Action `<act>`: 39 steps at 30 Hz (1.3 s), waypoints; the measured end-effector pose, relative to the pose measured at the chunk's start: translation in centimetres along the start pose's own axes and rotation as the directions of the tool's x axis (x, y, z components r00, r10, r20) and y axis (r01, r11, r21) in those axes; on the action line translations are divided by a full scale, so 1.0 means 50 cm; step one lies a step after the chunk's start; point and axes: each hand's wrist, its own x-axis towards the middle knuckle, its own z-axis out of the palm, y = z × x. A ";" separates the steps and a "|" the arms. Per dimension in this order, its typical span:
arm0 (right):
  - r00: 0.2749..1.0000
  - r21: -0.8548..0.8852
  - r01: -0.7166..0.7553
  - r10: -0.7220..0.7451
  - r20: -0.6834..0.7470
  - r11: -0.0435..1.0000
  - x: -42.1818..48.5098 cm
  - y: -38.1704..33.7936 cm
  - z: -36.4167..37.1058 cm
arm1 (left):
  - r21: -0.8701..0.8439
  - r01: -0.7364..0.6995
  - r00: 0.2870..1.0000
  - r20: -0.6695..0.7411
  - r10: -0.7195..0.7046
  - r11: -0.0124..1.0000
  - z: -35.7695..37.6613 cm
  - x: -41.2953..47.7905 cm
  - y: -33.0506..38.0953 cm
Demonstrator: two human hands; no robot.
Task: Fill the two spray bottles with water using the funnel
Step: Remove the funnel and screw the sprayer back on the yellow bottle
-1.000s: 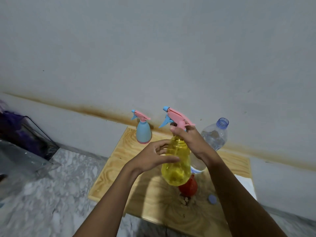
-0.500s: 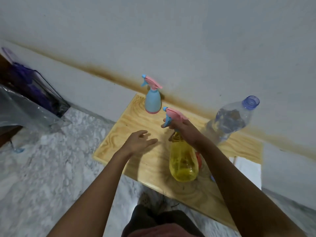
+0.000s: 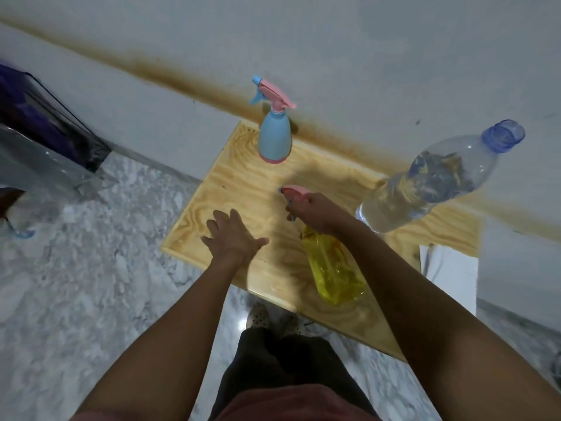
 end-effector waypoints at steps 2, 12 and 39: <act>1.000 -0.002 -0.022 0.022 0.008 1.000 0.008 -0.002 0.004 | -0.004 -0.006 1.000 0.009 0.006 1.000 -0.001 -0.002 -0.002; 0.996 -0.014 -0.085 0.084 -0.018 0.996 0.022 -0.019 0.021 | -0.011 -0.008 1.000 0.010 0.008 1.000 0.000 0.005 0.001; 0.858 0.221 0.417 -0.301 -0.417 0.882 -0.090 -0.014 -0.030 | -0.596 -0.249 0.586 0.535 0.608 0.764 -0.146 -0.077 0.070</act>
